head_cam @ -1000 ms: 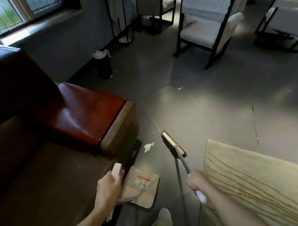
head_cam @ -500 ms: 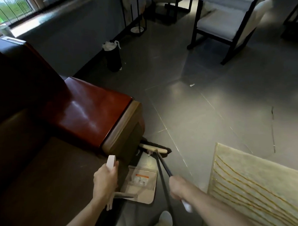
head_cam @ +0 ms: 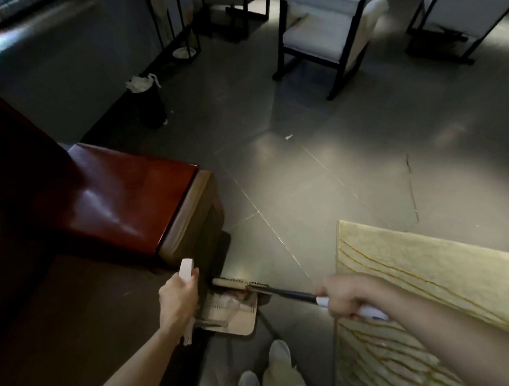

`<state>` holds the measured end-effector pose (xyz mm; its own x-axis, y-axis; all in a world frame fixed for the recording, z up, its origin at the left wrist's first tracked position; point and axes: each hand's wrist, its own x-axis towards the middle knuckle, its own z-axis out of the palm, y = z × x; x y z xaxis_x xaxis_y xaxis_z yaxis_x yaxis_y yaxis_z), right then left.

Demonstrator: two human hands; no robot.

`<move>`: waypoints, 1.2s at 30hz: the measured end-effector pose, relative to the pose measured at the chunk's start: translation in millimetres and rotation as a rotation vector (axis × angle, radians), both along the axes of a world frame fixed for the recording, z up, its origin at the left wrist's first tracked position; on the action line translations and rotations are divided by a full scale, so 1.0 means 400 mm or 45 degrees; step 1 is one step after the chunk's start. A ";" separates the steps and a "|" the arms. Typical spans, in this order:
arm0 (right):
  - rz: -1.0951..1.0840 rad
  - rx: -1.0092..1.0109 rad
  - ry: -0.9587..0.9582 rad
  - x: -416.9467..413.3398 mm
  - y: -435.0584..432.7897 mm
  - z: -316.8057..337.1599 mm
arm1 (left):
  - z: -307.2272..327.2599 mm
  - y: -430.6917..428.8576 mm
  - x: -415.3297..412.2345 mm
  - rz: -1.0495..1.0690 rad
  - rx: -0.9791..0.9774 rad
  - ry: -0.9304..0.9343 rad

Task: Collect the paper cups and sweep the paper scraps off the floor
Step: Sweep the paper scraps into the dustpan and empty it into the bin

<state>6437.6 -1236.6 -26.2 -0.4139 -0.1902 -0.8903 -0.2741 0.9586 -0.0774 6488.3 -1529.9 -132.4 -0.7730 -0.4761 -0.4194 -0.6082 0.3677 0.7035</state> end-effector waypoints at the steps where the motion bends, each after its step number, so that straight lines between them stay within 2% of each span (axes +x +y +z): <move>1: -0.080 -0.024 -0.011 0.000 0.010 0.013 | -0.001 0.004 0.007 -0.038 0.024 0.007; 7: -0.800 -0.229 -0.021 -0.028 0.072 -0.004 | 0.024 0.047 -0.023 -0.176 0.060 0.111; 14: -1.253 -0.357 0.225 -0.089 0.067 -0.112 | 0.061 0.099 -0.186 -0.343 -0.043 0.161; 21: -1.274 -0.401 0.364 -0.344 0.148 -0.174 | 0.057 0.168 -0.448 -0.277 -0.052 0.158; 27: -1.176 -0.316 0.344 -0.633 0.222 -0.162 | 0.074 0.216 -0.716 -0.156 -0.079 0.183; 36: -1.192 -0.247 0.398 -1.086 0.279 -0.150 | 0.111 0.267 -1.138 -0.124 -0.153 0.201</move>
